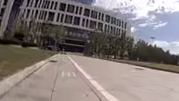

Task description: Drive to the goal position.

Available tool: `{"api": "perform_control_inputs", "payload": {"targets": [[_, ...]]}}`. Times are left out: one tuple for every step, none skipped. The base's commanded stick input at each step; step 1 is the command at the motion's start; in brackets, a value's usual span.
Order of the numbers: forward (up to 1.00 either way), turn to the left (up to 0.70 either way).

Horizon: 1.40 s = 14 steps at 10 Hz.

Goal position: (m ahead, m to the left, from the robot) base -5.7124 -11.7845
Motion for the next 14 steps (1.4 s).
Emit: {"api": "perform_control_inputs", "payload": {"targets": [[0.70,-0.27],[0.70,-0.27],[0.70,-0.27],[0.70,-0.27],[0.70,-0.27],[0.70,-0.27],[0.70,-0.27],[0.70,-0.27],[0.70,-0.27],[0.70,-0.27],[0.70,-0.27],[0.70,-0.27],[0.70,-0.27],[0.70,-0.27]]}}
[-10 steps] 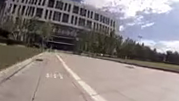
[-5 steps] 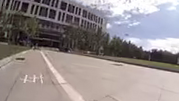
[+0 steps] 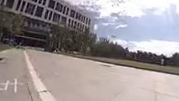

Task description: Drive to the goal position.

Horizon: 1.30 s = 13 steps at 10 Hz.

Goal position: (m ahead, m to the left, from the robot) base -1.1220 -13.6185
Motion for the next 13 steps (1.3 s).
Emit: {"api": "perform_control_inputs", "payload": {"targets": [[0.70,-0.27],[0.70,-0.27],[0.70,-0.27],[0.70,-0.27],[0.70,-0.27],[0.70,-0.27],[0.70,-0.27],[0.70,-0.27],[0.70,-0.27],[0.70,-0.27],[0.70,-0.27],[0.70,-0.27],[0.70,-0.27]]}}
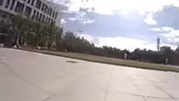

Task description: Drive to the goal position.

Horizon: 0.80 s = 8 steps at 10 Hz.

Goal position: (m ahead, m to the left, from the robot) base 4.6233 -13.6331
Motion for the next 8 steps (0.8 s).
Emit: {"api": "perform_control_inputs", "payload": {"targets": [[0.70,-0.27],[0.70,-0.27],[0.70,-0.27],[0.70,-0.27],[0.70,-0.27],[0.70,-0.27],[0.70,-0.27],[0.70,-0.27]]}}
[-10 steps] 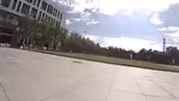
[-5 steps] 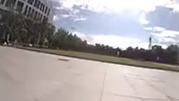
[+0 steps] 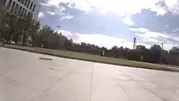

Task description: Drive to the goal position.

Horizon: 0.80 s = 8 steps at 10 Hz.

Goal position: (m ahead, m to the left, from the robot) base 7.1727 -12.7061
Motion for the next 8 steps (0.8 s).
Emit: {"api": "perform_control_inputs", "payload": {"targets": [[0.70,-0.27],[0.70,-0.27],[0.70,-0.27],[0.70,-0.26],[0.70,-0.24],[0.70,-0.01],[0.70,-0.01],[0.70,-0.01]]}}
